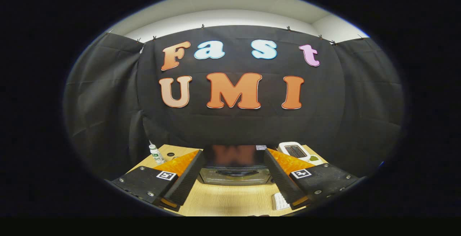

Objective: Open the toaster oven, put the food inside, and close the toaster oven door.

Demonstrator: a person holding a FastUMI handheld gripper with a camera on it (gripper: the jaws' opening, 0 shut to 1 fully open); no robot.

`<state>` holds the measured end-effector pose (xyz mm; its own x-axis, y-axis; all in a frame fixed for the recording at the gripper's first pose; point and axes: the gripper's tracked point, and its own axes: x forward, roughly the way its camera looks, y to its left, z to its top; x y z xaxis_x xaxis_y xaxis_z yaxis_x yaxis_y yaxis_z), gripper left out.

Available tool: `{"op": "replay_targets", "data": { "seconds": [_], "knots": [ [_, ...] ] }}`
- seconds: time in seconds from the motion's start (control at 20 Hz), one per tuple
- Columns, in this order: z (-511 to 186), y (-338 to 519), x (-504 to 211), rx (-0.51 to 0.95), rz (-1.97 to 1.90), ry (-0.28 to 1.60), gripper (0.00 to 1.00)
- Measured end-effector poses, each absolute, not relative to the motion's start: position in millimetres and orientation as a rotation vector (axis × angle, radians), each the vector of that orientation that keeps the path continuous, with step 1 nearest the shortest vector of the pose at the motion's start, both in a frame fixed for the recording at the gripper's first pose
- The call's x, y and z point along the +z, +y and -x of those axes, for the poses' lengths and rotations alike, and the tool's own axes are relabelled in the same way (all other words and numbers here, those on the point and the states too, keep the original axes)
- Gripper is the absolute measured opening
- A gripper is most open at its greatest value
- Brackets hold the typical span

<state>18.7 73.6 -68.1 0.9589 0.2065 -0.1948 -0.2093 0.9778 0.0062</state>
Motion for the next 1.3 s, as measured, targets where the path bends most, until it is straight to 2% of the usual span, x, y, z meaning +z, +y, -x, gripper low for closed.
{"op": "replay_targets", "data": {
  "seconds": [1.3],
  "knots": [
    [-7.7,66.0,-67.7,0.205,-0.006,0.198,0.99]
  ]
}}
